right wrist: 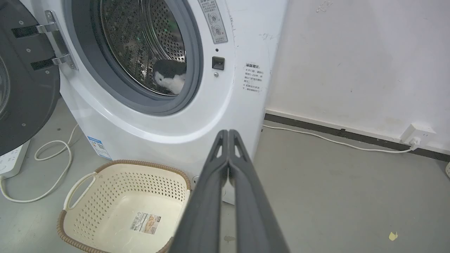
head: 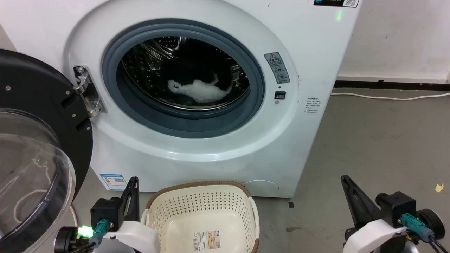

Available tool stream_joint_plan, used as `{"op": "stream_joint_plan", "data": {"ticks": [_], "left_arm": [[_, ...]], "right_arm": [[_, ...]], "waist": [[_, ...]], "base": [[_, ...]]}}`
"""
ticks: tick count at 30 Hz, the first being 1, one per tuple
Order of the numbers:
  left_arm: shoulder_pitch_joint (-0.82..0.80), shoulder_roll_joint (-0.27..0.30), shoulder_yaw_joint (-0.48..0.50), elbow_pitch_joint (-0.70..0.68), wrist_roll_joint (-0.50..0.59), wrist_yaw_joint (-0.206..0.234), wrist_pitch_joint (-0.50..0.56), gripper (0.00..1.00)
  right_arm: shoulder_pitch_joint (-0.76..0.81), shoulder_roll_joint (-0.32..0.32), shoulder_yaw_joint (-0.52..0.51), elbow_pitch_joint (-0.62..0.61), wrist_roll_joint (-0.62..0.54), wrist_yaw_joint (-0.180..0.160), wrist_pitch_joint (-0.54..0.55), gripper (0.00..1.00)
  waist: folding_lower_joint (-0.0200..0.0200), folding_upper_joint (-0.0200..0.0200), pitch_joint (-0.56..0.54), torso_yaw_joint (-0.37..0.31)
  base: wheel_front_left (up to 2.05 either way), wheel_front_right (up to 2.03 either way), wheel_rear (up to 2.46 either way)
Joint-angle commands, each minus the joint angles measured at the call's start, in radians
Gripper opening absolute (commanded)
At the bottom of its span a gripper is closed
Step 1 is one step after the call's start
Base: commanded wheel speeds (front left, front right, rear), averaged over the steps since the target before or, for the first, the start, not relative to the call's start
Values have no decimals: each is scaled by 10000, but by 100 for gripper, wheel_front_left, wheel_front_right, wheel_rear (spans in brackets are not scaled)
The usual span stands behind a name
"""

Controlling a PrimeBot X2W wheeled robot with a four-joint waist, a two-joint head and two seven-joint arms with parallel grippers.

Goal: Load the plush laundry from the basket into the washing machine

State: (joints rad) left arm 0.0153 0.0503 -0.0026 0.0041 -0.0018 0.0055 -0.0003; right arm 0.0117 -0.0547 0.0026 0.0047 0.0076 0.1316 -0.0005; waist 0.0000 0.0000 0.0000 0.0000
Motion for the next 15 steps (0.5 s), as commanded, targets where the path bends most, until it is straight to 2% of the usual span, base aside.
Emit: {"op": "stream_joint_plan", "data": {"ticks": [1,15], "left_arm": [[-153,-1,26,-41,18,-55,3,0],[-153,-1,26,-41,18,-55,3,0]], "right_arm": [[-117,45,-26,-47,-76,-9,5,0],[-117,45,-26,-47,-76,-9,5,0]], "waist": [[0,0,0,0],[0,0,0,0]], "base": [[0,0,0],[0,0,0]]}}
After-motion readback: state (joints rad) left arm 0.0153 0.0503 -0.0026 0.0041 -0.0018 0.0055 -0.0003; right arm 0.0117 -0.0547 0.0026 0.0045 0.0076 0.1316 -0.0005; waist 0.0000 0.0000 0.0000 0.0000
